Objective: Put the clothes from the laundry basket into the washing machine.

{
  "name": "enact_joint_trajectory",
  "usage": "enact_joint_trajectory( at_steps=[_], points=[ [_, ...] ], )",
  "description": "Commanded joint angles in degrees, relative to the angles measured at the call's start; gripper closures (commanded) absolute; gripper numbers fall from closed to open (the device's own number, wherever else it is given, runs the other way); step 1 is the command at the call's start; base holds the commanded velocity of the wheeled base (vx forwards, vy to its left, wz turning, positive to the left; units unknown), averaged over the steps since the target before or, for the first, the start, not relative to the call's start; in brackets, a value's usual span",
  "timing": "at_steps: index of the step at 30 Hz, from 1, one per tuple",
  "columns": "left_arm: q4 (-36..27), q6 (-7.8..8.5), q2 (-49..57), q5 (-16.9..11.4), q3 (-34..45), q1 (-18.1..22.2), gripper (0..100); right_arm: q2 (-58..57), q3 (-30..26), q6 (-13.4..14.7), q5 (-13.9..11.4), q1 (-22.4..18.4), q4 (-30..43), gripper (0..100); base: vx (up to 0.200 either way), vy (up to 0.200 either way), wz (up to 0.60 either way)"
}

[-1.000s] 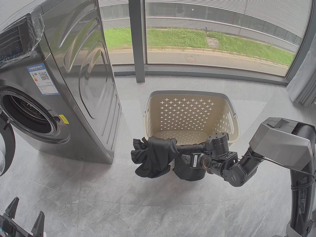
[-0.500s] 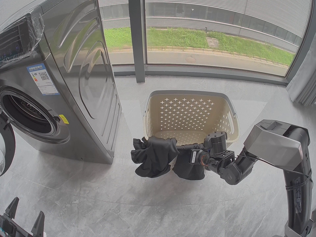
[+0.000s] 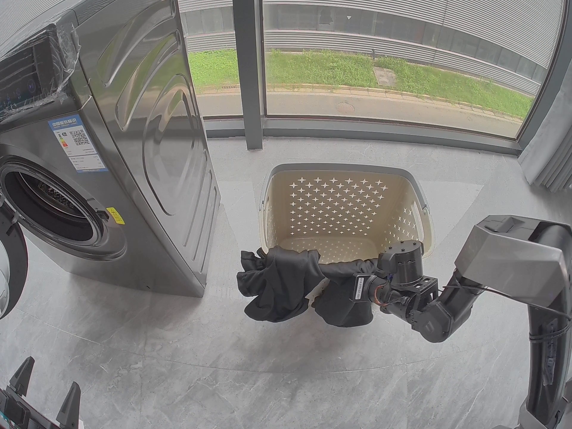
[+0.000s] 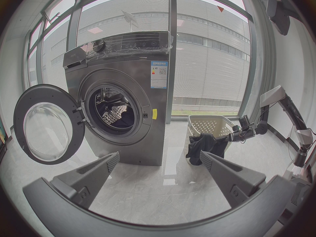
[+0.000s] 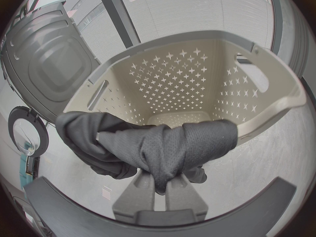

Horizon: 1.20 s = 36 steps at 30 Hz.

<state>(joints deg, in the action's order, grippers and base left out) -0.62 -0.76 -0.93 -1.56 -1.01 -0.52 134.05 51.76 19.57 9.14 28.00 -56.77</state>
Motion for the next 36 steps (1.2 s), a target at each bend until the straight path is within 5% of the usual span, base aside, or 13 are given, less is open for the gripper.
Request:
enact_joint_trajectory(
  at_steps=[1,12,20,24,36],
  points=[
    [0.01,-0.04,0.84,-0.02,0.75,0.0,0,-13.11,-8.52,-0.14,-0.97,0.74,-1.06,100,0.0,0.0,0.0],
    [0.01,0.05,0.84,-0.02,0.75,0.0,0,-41.67,-20.91,-0.23,-1.32,7.51,0.61,100,0.0,0.0,0.0],
    [0.09,0.4,0.93,-0.11,0.84,0.08,0,-53.89,-23.37,-0.76,-2.55,15.42,2.89,100,0.0,0.0,0.0],
    [0.09,0.4,0.84,-0.02,0.75,0.08,0,-54.16,-23.64,-3.57,-3.43,15.42,2.19,100,0.0,0.0,0.0],
    [0.09,0.4,0.84,-0.02,0.84,0.08,0,-54.51,-25.66,-4.62,-2.64,14.63,2.19,100,0.0,0.0,0.0]
  ],
)
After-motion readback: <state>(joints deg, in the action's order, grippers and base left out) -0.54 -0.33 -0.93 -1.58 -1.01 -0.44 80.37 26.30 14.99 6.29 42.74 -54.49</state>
